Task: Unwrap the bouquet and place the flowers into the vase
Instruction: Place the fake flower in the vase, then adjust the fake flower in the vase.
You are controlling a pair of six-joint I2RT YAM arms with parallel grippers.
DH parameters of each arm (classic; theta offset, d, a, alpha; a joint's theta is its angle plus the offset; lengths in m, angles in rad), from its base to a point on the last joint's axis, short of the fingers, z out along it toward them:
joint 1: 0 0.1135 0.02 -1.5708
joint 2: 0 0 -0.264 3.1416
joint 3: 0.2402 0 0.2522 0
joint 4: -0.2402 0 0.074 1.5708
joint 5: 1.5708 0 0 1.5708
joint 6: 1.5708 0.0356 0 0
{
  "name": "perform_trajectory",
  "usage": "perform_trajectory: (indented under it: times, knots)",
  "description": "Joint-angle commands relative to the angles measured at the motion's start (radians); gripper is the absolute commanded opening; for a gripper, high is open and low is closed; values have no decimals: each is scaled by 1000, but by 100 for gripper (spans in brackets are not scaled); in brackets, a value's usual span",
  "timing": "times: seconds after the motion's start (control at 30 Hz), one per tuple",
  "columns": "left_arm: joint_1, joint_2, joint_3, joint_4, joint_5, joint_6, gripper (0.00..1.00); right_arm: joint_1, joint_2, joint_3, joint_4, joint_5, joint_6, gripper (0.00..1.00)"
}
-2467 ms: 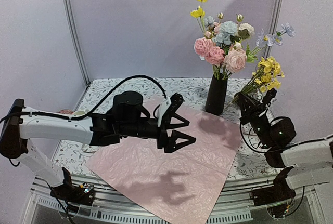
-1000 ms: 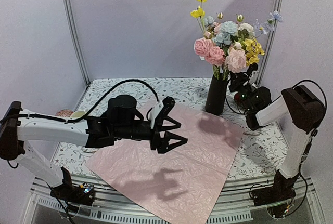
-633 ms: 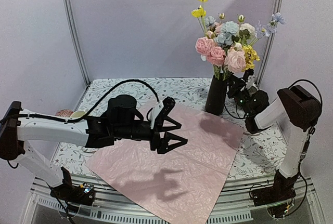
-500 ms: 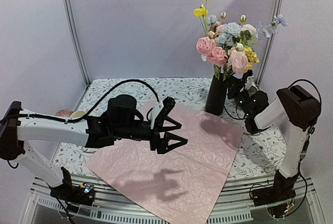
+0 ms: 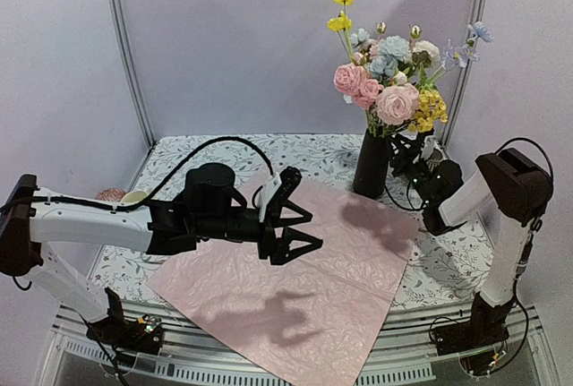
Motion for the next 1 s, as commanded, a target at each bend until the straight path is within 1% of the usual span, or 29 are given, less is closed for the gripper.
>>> perform_trajectory:
  times: [0.0, 0.13, 0.27, 0.4, 0.5, 0.67, 0.73, 0.8, 0.9, 0.97]
  knots:
    - [12, -4, -1, 20, 12, -6, 80, -2, -65, -31, 250, 15, -21, 35]
    - [12, -11, -6, 19, 11, -7, 80, -4, -97, -35, 250, 24, -27, 38]
    - [12, -17, -11, 20, 9, -7, 80, -8, -125, -37, 250, 26, -29, 38]
    - [12, -17, -14, 24, 9, -9, 80, -9, -147, -44, 250, 38, -25, 34]
    - [11, -15, -13, 25, 11, -10, 80, -10, -166, -61, 253, 68, -18, 28]
    - [12, -13, -13, 25, 13, -11, 80, -11, -182, -78, 263, 75, -18, 26]
    - [11, -13, -12, 25, 16, -10, 80, -10, -181, -77, 261, 71, -21, 21]
    - [11, -12, -11, 25, 15, -11, 80, -12, -180, -68, 241, 61, -24, 13]
    - [12, -13, -10, 21, 15, -11, 80, -14, -180, -31, 158, 27, -24, 4]
    - [11, -14, -10, 22, 14, -11, 80, -14, -175, -2, 98, -3, -24, 3]
